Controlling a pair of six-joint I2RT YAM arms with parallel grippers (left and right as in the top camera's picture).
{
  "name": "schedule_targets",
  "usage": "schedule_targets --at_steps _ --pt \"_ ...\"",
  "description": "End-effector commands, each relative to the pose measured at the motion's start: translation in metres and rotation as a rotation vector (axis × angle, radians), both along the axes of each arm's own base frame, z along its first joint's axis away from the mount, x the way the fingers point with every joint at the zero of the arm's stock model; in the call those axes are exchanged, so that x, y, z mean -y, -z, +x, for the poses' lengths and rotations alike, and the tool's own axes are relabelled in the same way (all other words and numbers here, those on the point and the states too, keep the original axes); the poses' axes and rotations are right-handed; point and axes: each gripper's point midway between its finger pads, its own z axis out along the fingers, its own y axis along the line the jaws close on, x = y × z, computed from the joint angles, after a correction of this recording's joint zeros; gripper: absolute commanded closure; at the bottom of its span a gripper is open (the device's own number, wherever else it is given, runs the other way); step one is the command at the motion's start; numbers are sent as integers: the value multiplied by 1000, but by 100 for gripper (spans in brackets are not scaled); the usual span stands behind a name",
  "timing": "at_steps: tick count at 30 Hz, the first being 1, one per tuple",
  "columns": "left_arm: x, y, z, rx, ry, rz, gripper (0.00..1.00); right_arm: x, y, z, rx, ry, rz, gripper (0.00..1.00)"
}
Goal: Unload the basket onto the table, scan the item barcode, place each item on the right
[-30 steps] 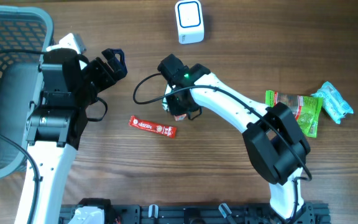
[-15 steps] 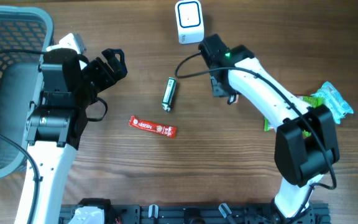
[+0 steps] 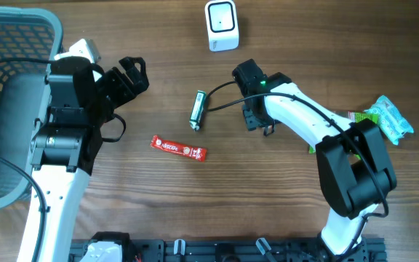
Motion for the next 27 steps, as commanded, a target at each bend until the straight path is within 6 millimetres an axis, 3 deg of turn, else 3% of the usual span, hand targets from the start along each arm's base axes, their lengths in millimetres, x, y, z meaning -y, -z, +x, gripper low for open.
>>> schedule_targets --at_steps 1,3,6,9,17,20,22,24,26,27 --pt "-3 0 1 4 4 20 0 -31 -32 2 19 -108 173 43" --pt "-3 0 1 4 4 20 0 -32 -52 5 69 -112 198 43" --pt "-3 0 1 4 4 20 0 -33 -66 6 106 -90 218 44" --pt "-3 0 1 4 4 20 0 -31 -62 5 103 -40 219 49" --pt "-3 0 1 4 4 20 0 -26 -41 -2 93 56 222 49" --pt "-3 0 1 4 4 20 0 -11 -45 1 132 107 152 56" --pt "-3 0 1 4 4 20 0 1 -57 1 174 180 121 59" --pt "-3 0 1 4 4 20 0 3 -69 2 206 210 138 68" --pt "-3 0 1 4 4 20 0 7 -77 3 224 241 152 91" --pt "-3 0 1 4 4 20 0 11 -78 2 222 267 154 96"
